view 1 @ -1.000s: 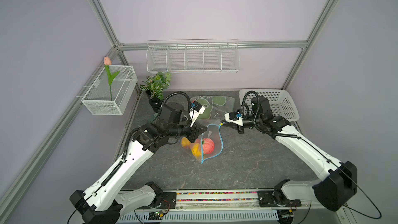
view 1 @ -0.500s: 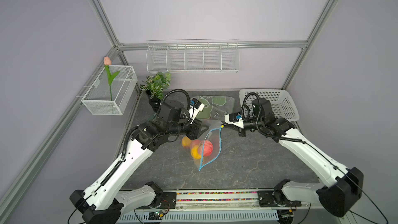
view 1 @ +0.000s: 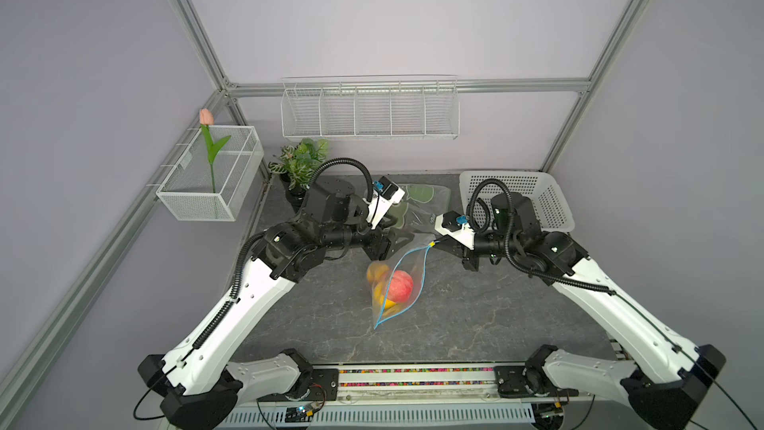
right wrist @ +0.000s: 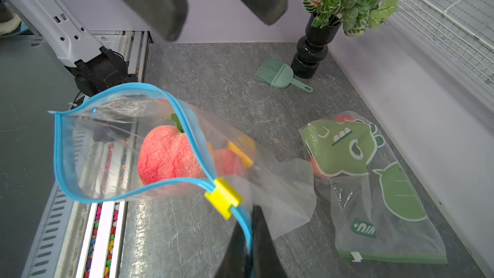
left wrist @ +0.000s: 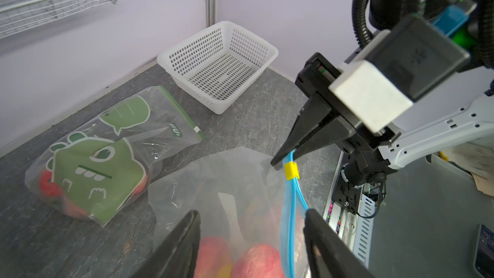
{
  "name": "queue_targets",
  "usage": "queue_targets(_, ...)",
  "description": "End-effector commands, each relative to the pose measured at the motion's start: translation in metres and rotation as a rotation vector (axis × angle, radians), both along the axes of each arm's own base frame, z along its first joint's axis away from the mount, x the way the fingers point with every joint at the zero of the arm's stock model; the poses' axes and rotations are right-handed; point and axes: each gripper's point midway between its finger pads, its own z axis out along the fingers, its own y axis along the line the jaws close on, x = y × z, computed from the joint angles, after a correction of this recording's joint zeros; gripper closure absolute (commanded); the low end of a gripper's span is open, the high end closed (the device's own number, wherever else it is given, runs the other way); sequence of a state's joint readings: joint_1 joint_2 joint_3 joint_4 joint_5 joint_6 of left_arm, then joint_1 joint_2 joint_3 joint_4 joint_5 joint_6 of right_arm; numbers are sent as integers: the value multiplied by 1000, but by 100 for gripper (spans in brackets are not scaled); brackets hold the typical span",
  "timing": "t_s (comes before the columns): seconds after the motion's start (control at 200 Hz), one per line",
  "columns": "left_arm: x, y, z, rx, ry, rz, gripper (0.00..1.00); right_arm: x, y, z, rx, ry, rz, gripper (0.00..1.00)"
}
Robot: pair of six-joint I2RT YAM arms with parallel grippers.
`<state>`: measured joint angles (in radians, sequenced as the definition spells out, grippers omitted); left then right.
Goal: Place the peach in a zip-top bag and seal the zipper
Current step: Zip the zipper on the zipper food storage bag.
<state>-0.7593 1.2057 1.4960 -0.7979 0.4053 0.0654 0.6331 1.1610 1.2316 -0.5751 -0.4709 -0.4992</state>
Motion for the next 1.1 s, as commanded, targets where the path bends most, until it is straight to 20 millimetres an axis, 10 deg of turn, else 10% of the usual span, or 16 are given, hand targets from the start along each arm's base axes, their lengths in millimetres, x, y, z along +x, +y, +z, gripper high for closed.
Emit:
queue_targets(0.0, -9, -12, 7, 7, -73, -77, 36, 0, -3, 8, 11, 23, -44, 93)
queue_targets(1.095, 11, -46, -28, 103, -140, -68, 51, 8, 18, 19, 111, 90, -17, 93)
